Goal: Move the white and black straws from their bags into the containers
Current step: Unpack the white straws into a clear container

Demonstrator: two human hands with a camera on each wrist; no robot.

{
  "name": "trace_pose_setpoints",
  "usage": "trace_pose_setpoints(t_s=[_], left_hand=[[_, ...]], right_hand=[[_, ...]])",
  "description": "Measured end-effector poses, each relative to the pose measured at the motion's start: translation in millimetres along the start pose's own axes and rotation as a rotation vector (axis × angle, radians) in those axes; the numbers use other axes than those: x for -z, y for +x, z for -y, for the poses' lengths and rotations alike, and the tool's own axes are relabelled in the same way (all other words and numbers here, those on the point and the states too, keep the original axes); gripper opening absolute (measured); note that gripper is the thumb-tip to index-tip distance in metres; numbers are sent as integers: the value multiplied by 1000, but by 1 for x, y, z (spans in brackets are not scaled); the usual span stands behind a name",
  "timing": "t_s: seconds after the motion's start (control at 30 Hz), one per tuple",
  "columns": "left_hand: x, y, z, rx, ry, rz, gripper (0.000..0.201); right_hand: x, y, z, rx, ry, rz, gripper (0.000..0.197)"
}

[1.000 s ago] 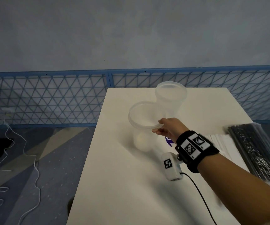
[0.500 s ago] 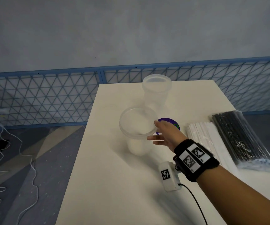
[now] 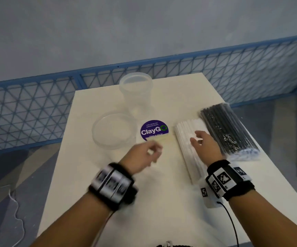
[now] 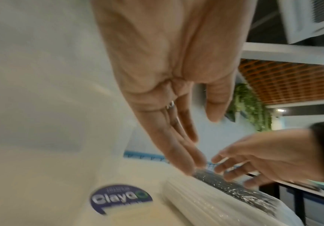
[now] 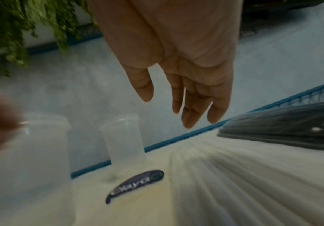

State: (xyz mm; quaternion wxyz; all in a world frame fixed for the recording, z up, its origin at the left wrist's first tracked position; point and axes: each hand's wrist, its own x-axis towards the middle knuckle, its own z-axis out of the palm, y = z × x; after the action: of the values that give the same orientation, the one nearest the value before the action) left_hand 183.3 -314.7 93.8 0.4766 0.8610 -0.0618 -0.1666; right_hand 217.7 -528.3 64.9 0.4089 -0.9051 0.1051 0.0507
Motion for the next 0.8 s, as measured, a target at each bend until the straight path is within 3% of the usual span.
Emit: trace_pose_setpoints(t_s=[0.1,0.2,0.3,0.5,0.63,0.8], left_hand=[[-47,66,-8,224,-236,-58,31],[-90,95,-7,416,-244,-30,51],[-122,110,0,511,-222,-11,57],[-141,117,12,536,-264,40,64],[-141,111,18,490,-371,42,88],[-131,90,-7,370,-337,-58,47]], right_hand=[[-4,1,-26,-67,-205,22,59],[-8,-1,-45,-144,-338,76,73],[-7,-2,-56,-200,-422,119,83],[-4,2,-68,-176,-423,163,90],[-3,10,-76,-109,-375,185,88],[-3,6,-66,-115,-187,235,73]])
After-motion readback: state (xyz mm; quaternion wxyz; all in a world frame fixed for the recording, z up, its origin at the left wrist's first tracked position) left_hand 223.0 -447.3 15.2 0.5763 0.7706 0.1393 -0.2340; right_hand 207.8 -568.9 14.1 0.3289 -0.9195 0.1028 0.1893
